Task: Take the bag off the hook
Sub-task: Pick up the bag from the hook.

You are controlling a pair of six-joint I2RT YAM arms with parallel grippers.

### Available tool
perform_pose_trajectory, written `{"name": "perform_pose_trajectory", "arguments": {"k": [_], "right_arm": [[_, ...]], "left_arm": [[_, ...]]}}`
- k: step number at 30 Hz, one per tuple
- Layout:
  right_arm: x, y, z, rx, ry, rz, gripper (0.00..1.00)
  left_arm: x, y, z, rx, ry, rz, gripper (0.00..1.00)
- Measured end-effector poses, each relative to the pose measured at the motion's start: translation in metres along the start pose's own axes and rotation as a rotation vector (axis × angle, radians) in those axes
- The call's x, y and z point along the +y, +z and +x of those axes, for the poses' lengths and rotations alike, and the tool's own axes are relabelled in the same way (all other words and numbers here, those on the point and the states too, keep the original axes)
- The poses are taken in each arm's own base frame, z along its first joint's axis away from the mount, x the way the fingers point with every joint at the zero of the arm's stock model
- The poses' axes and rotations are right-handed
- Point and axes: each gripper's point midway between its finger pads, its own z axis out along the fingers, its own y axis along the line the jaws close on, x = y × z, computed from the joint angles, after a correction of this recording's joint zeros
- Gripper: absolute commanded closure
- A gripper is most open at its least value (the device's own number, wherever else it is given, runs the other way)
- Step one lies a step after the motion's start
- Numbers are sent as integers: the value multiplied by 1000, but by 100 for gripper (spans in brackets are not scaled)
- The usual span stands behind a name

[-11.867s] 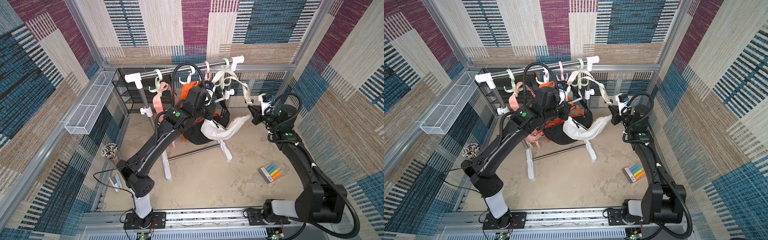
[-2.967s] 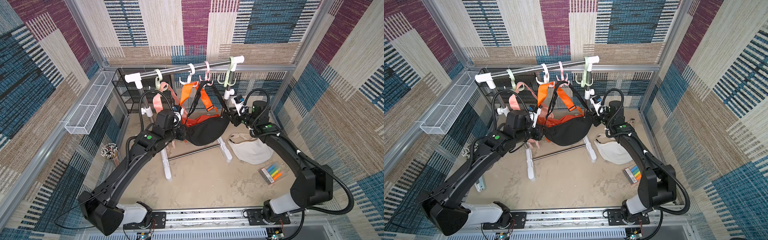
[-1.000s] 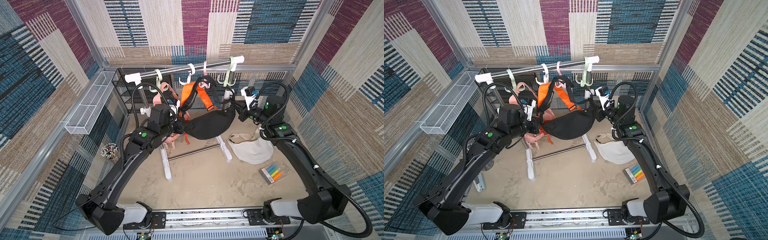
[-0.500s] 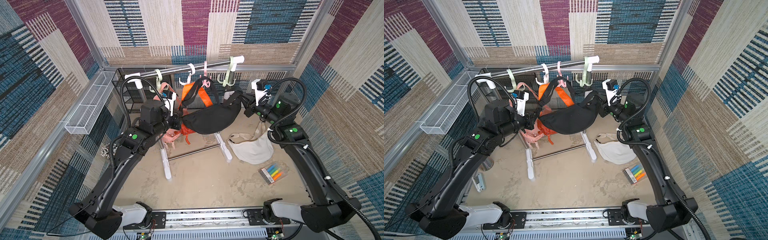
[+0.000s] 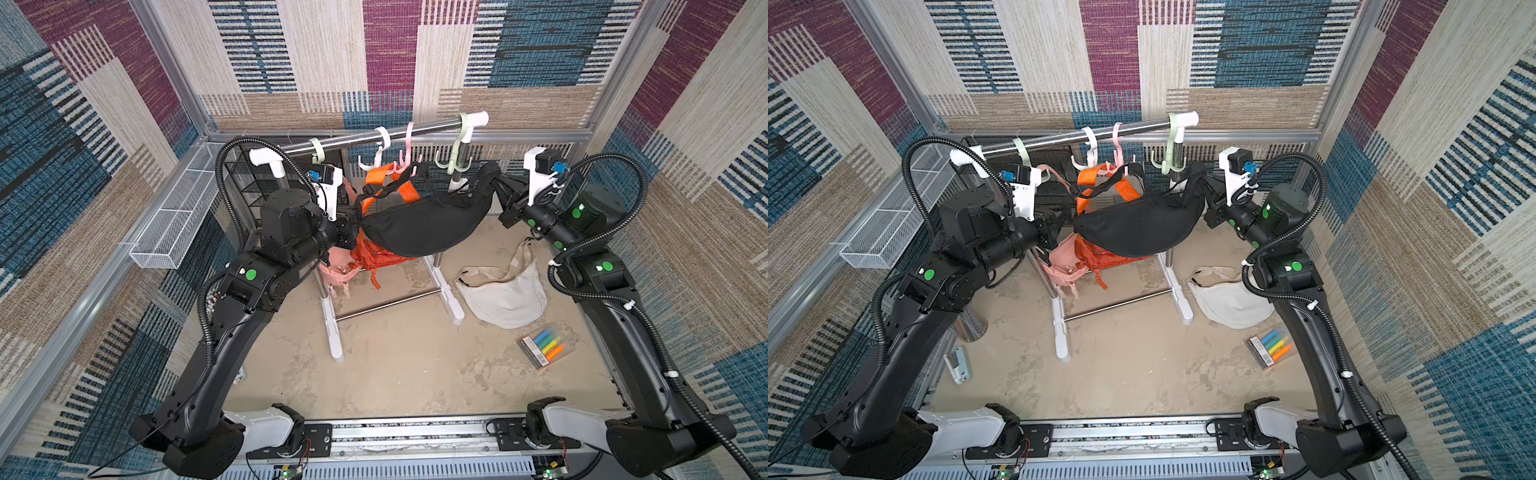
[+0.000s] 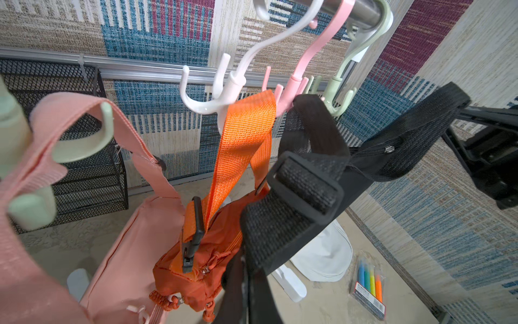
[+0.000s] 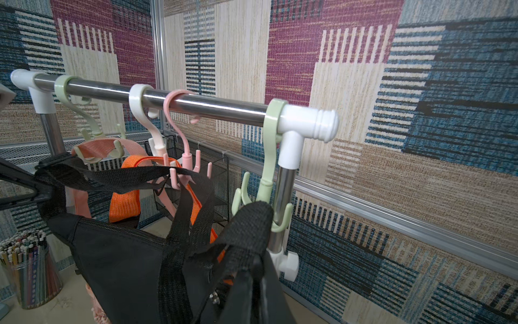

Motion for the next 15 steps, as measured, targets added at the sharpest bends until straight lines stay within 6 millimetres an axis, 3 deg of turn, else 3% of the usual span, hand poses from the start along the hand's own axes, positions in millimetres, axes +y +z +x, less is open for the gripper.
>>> {"name": "perform_pose_trajectory", "arguments": {"k": [8, 15], "right_arm": [[-1, -17, -8, -33, -13, 48, 97], [-10, -9, -24, -67, -21, 77, 99]], "left_arm": [[-2, -15, -5, -34, 2, 8, 100], [-5, -3, -20, -53, 2, 12, 100]]}}
